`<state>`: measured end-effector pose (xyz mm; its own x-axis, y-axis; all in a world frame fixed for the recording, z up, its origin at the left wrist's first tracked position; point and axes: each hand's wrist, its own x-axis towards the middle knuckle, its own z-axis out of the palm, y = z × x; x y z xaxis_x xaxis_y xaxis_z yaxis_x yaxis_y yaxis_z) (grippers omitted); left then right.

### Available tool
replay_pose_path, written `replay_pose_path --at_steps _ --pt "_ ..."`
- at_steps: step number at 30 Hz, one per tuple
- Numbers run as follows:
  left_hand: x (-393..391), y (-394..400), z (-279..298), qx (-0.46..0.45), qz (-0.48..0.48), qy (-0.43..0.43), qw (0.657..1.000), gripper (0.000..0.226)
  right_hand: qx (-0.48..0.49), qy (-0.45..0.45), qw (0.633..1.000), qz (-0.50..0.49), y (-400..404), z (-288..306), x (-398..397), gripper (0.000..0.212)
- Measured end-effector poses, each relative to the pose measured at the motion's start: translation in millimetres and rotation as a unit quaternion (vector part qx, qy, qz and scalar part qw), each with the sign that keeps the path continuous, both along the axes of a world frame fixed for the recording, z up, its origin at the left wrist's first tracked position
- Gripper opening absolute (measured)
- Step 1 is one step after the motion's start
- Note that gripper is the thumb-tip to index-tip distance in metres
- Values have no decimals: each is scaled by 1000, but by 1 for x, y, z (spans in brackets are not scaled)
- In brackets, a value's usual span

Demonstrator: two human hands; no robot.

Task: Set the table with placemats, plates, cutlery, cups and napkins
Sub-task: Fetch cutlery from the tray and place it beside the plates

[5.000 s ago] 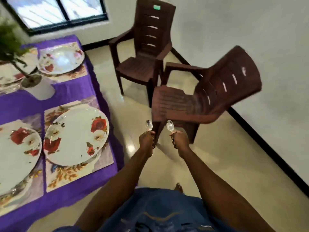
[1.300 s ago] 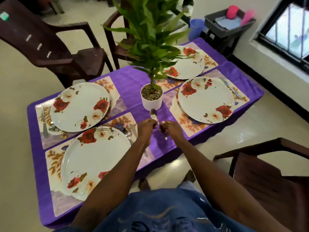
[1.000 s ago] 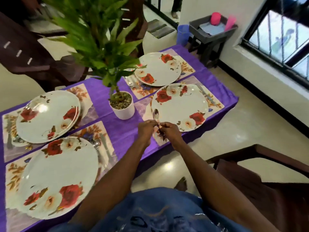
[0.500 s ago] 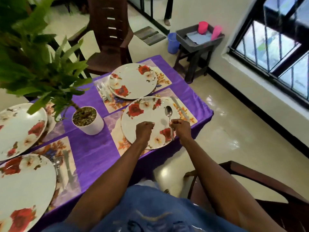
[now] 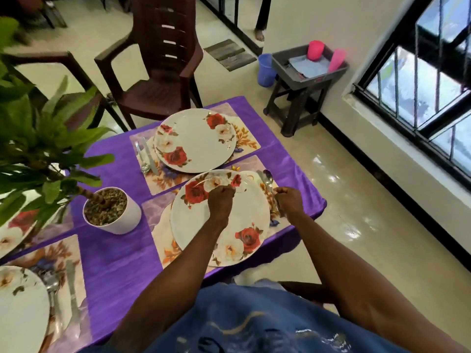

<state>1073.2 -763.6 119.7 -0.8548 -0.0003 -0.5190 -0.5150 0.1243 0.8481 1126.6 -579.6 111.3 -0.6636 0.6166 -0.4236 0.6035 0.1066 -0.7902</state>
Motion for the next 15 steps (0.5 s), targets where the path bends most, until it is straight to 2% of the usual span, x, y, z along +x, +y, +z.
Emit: replay_pose_path --at_steps 3,8,12,15 --pt "-5 -5 -6 -3 22 -11 1000 14 28 -21 999 21 2 -7 -15 14" --pt "-10 -8 -13 -25 48 -25 998 10 76 -58 989 110 2 -22 -35 18" --pt "-13 -2 -12 -39 83 -36 995 22 93 -69 982 147 7 -28 -41 22" --pt "-14 5 -13 -40 105 -42 993 11 101 -78 977 171 13 -31 -43 19"
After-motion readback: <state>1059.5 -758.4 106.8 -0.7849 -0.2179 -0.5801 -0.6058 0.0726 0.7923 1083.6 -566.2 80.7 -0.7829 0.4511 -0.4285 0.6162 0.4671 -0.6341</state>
